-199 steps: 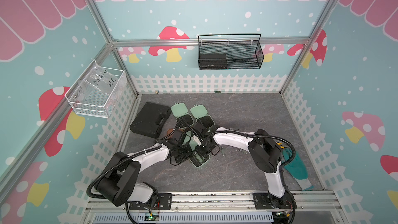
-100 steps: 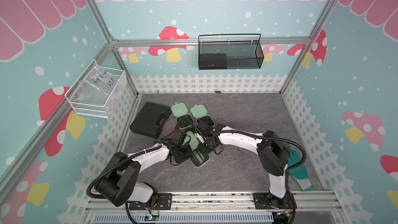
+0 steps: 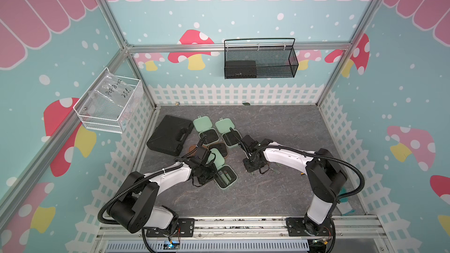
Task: Organize nail clipper sets
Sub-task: Pick up the nail clipper from the center of the board.
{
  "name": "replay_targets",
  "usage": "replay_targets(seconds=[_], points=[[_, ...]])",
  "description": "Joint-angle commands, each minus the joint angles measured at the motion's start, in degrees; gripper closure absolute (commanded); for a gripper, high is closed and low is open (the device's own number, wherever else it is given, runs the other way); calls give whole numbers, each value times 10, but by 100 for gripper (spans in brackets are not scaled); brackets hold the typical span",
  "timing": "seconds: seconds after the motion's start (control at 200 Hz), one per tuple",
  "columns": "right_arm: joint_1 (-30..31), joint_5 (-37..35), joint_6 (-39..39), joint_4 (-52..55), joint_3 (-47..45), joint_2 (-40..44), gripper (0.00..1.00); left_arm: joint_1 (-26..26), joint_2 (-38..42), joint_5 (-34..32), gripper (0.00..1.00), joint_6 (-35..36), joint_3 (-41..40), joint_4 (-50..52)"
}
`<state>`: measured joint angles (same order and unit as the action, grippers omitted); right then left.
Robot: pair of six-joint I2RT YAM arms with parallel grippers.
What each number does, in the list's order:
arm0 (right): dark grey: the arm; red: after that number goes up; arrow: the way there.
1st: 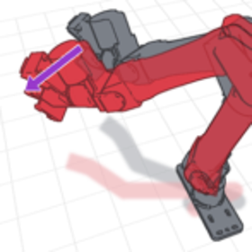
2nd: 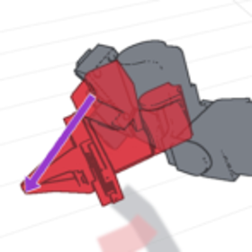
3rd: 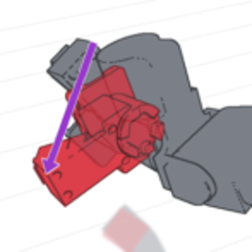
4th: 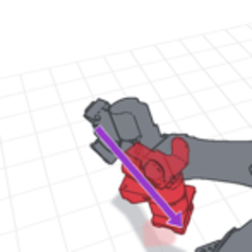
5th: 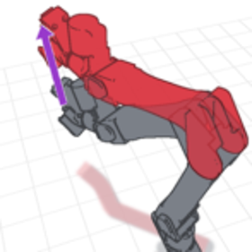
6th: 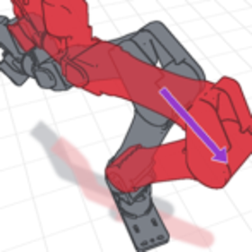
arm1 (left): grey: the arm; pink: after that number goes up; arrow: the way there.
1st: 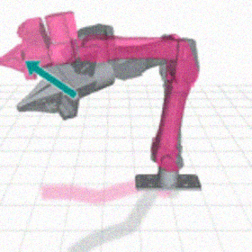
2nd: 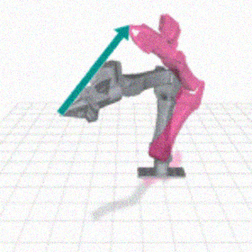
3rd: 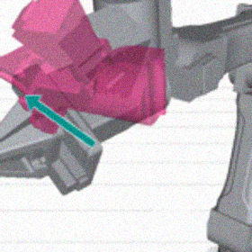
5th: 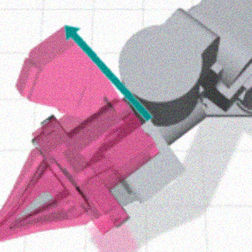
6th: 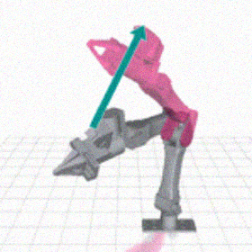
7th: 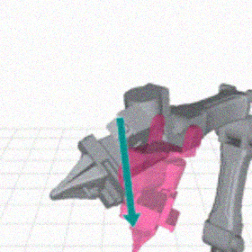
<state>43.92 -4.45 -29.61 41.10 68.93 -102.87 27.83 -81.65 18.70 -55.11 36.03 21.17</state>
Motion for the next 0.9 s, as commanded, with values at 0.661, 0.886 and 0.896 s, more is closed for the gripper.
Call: replay_targets(seconds=[0.661, 0.886, 0.896], points=[[2, -23, -42, -32, -36, -34, 88, -3, -18, -40, 100, 3, -13, 38], [12, 8, 0, -31, -10, -1, 97, -3, -12, -41, 100, 0, -15, 38], [14, 10, 4, -31, -7, 0, 97, -3, -12, -41, 100, 0, -15, 38]])
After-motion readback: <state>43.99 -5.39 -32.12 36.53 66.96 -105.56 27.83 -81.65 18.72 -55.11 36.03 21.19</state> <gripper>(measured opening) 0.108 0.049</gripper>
